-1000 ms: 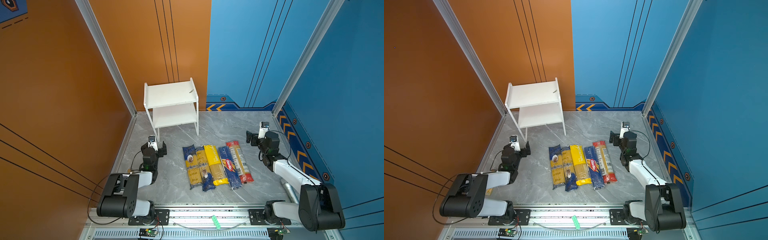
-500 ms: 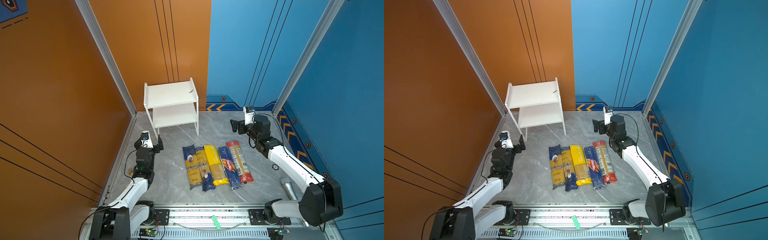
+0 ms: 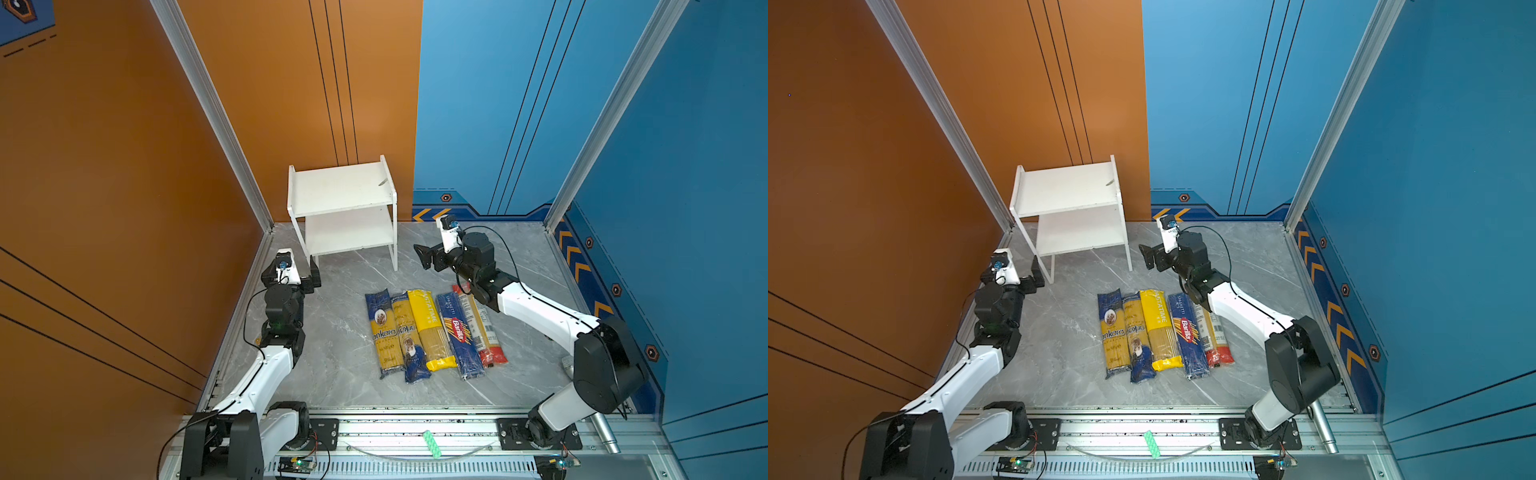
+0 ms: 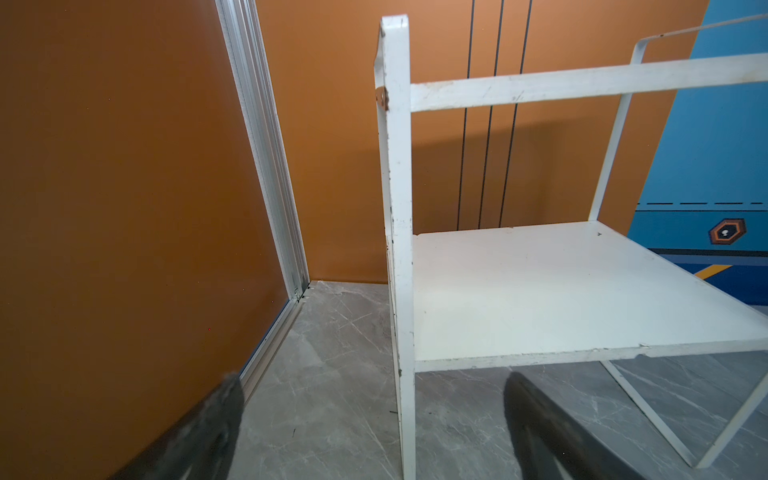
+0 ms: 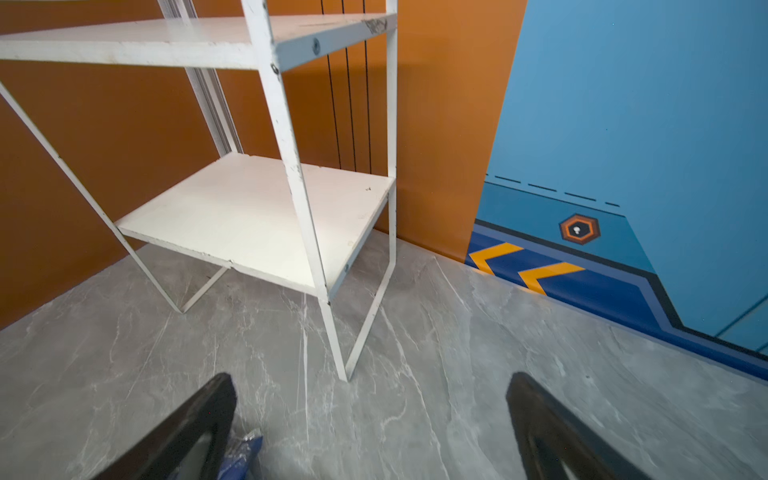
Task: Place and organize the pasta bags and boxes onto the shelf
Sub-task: 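Raise both grippers and reach toward the legs of the white shelf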
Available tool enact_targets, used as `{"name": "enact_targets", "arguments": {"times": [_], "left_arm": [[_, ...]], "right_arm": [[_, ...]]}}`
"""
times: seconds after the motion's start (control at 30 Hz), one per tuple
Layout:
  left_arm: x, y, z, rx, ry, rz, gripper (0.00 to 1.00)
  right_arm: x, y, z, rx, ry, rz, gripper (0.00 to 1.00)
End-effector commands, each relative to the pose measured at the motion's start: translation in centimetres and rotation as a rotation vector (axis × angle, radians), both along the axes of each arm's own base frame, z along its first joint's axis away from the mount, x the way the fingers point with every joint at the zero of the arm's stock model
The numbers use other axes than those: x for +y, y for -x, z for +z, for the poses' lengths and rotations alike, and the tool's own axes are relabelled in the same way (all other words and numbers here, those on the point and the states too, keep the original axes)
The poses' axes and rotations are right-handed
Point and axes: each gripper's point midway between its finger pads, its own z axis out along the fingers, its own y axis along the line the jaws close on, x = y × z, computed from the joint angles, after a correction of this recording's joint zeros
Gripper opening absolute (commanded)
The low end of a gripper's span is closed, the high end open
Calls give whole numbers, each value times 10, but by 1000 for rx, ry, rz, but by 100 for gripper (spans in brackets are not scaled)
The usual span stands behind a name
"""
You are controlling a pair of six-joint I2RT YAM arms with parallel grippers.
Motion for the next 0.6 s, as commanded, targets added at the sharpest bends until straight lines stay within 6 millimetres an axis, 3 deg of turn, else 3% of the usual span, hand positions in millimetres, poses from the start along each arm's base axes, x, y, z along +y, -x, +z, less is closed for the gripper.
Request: {"name": "enact_targets", "arguments": {"times": [0.0,0.27,0.57], "left_arm": [[-2,-10,22,-65,-21,-24,98],[-3,-31,31,-119,-32,-44,98],[-1,-48,37,-191,-21,-69,98]], "right_arm": [[17,-13,35,-119,-65,-23,100],[48,-32,35,-188,-110,-60,100],[66,-53,23,-240,-125,-117,100]]}}
